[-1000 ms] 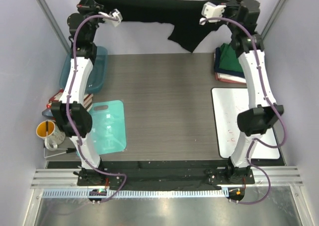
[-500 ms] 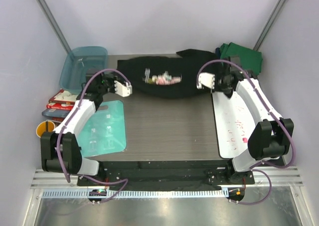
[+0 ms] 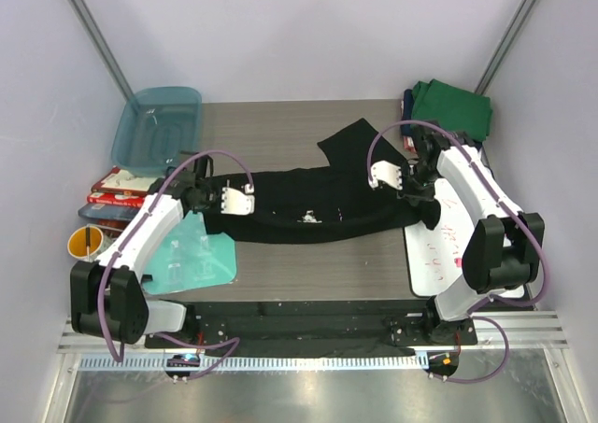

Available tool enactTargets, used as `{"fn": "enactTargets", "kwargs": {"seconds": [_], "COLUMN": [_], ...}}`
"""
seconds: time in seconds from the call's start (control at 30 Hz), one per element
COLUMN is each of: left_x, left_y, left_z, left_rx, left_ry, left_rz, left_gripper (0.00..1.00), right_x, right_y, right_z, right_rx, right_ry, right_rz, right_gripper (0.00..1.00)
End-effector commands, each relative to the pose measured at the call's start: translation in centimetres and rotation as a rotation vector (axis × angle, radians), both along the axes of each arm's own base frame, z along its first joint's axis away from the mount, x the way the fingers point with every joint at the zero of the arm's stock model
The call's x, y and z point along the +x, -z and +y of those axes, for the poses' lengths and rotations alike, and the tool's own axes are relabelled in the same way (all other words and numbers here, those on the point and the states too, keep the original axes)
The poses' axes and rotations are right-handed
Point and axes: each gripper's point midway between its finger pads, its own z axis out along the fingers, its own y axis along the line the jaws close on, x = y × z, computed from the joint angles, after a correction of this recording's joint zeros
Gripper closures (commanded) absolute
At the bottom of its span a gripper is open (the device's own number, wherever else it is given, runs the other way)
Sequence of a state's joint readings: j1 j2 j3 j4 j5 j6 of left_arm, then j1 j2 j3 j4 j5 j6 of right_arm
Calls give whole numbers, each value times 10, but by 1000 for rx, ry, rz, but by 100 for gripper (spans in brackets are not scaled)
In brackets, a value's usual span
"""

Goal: Fold and stack the t-shirts
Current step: Fold the flattened tshirt in 1/3 of the way

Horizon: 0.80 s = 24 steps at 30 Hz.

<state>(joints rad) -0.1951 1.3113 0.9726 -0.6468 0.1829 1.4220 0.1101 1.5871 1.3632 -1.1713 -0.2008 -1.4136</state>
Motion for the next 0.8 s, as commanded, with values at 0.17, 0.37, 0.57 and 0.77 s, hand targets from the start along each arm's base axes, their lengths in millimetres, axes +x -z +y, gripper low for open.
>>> {"fn": "enactTargets", "kwargs": {"seconds": [0.17, 0.37, 0.57, 0.77], "left_x": [-56, -85, -107, -113], "left_y": [30, 21, 4, -23], "left_z": [21, 20, 15, 12], "left_rx": [101, 101, 94, 87], "left_ry": [-12, 28, 108, 141], "left_rz": [347, 543, 705, 789], "left_gripper": [100, 100, 100, 100], "right_x": [-16, -34, -53, -72], "right_y": [4, 9, 18, 23], "right_z": [8, 2, -9, -15], "right_rx": [-7, -49, -109, -138], "right_ry": [-16, -95, -181, -249], "right_rz": [83, 112, 157, 186], "right_gripper": [99, 99, 99, 99]}}
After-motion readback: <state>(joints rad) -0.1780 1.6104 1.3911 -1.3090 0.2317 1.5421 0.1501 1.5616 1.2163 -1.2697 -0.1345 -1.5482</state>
